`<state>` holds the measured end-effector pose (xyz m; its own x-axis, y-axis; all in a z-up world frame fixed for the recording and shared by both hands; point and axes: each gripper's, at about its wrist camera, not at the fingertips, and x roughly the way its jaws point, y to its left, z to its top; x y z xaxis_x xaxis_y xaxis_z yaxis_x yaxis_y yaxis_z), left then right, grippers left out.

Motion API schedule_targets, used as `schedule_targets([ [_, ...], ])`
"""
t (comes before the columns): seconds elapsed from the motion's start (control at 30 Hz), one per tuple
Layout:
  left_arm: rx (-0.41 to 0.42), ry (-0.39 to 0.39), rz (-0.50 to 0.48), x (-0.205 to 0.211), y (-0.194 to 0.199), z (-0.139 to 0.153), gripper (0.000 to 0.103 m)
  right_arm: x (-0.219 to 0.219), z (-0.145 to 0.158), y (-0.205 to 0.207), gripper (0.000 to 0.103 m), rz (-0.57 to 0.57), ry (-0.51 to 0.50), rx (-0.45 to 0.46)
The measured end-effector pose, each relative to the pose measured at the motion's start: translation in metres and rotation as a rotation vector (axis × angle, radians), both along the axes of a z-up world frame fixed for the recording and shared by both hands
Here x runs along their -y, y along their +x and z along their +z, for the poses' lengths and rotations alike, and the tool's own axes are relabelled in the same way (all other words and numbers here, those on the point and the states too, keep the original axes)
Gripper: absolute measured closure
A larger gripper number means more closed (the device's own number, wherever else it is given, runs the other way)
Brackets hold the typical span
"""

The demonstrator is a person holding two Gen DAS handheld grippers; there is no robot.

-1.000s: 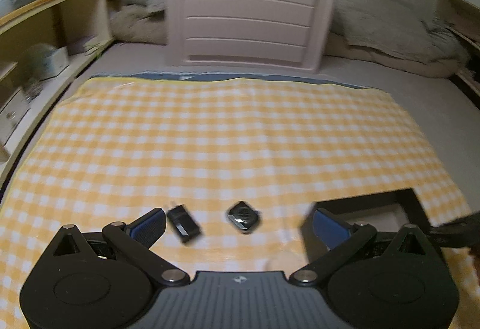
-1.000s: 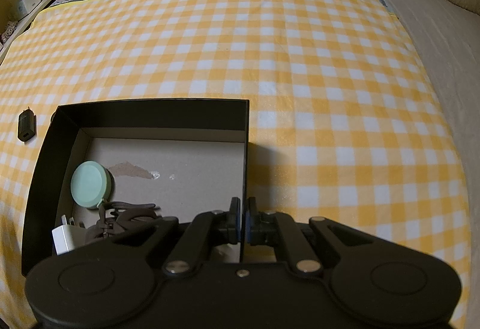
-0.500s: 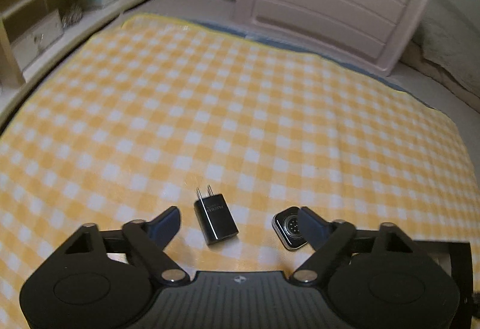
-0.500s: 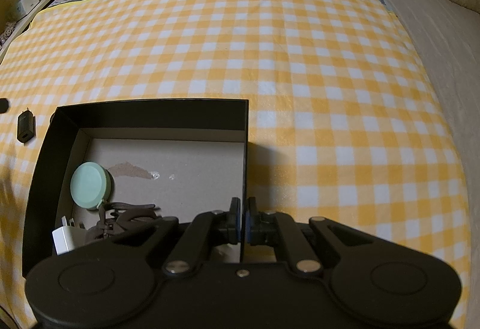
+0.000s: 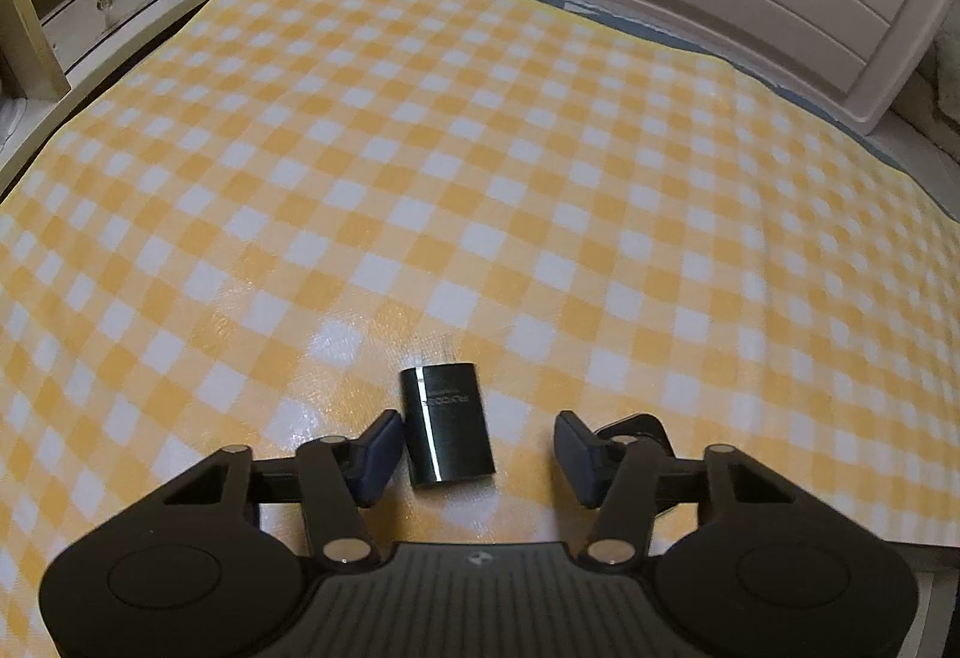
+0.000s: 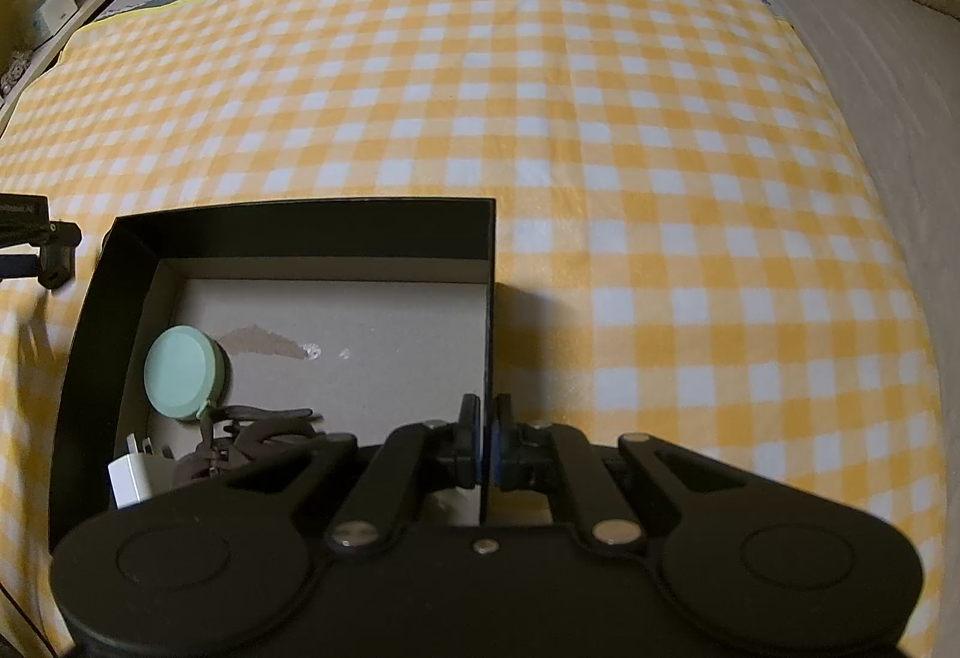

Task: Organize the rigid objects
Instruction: 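Grasp the black plug charger with the left tool, then carry the black charger into the black box and open the left tool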

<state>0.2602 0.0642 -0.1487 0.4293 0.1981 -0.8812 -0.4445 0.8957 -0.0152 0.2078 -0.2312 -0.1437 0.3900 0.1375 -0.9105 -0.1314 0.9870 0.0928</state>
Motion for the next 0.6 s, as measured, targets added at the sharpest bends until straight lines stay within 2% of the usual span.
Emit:
schedule_targets([
  [0.2, -0.047, -0.004, 0.001, -0.003, 0.004, -0.010, 0.068, 0.000, 0.000, 0.000, 0.099, -0.002, 0.004, -0.001],
  [0.43, -0.042, 0.007, -0.015, -0.002, 0.004, -0.014, 0.069, 0.003, 0.000, 0.000, 0.099, 0.001, 0.004, 0.000],
  [0.6, -0.023, -0.002, -0.041, 0.000, 0.000, -0.005, 0.069, 0.002, 0.000, 0.000, 0.099, 0.002, 0.004, -0.001],
])
